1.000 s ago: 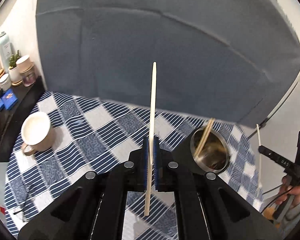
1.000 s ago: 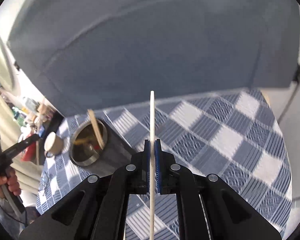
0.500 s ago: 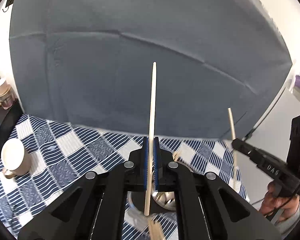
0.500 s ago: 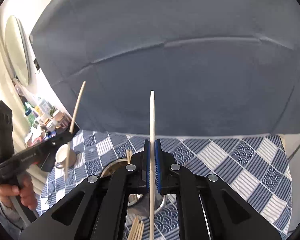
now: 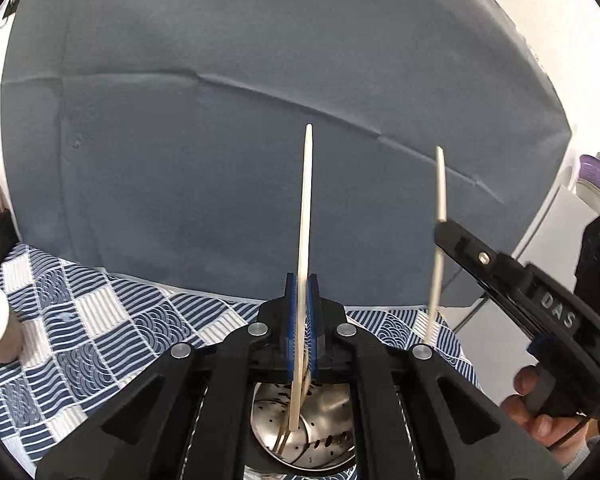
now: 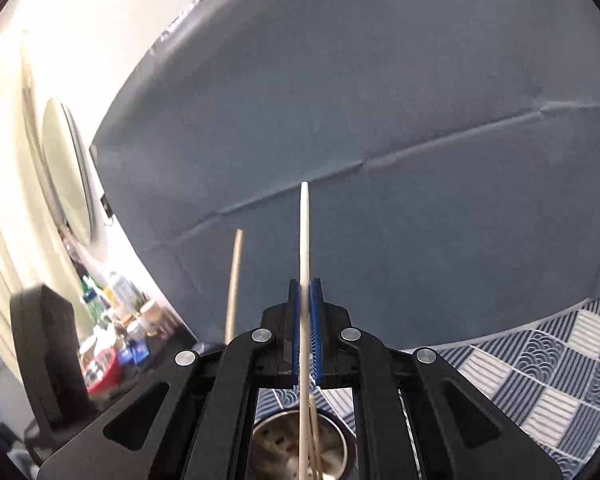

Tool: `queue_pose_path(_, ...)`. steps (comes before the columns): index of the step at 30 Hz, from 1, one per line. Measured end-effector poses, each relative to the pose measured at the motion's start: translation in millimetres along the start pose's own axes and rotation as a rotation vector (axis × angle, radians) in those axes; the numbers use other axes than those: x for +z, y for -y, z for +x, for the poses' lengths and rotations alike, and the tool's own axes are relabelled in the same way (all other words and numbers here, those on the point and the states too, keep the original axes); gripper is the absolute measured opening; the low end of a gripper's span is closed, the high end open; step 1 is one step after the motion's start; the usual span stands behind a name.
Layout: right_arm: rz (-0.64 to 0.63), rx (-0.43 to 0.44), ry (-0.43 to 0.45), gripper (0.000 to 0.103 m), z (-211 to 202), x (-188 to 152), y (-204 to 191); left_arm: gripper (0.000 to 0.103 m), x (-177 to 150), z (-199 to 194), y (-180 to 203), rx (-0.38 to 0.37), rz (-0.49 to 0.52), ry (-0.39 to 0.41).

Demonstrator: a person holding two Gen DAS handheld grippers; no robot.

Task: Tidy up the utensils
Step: 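Lift the stick with both grippers and carry it over the holder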

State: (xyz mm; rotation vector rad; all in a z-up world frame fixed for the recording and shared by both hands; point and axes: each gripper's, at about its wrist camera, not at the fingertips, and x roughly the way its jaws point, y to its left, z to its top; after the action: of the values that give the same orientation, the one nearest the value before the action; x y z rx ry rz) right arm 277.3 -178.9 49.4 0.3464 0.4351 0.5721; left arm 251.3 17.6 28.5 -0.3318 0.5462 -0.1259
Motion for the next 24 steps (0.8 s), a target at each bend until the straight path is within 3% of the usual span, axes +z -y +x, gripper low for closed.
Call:
queue_pose_path(13, -0.046, -0.047, -0.078, 0.005, 31, -58, 4, 0.005, -40, 14, 7, 0.052, 0.091, -0.006)
queue_pose_path(24, -0.047, -0.040, -0.134, 0.005, 25, -91, 9, 0.005, -63, 11, 5, 0.066, 0.101, -0.045)
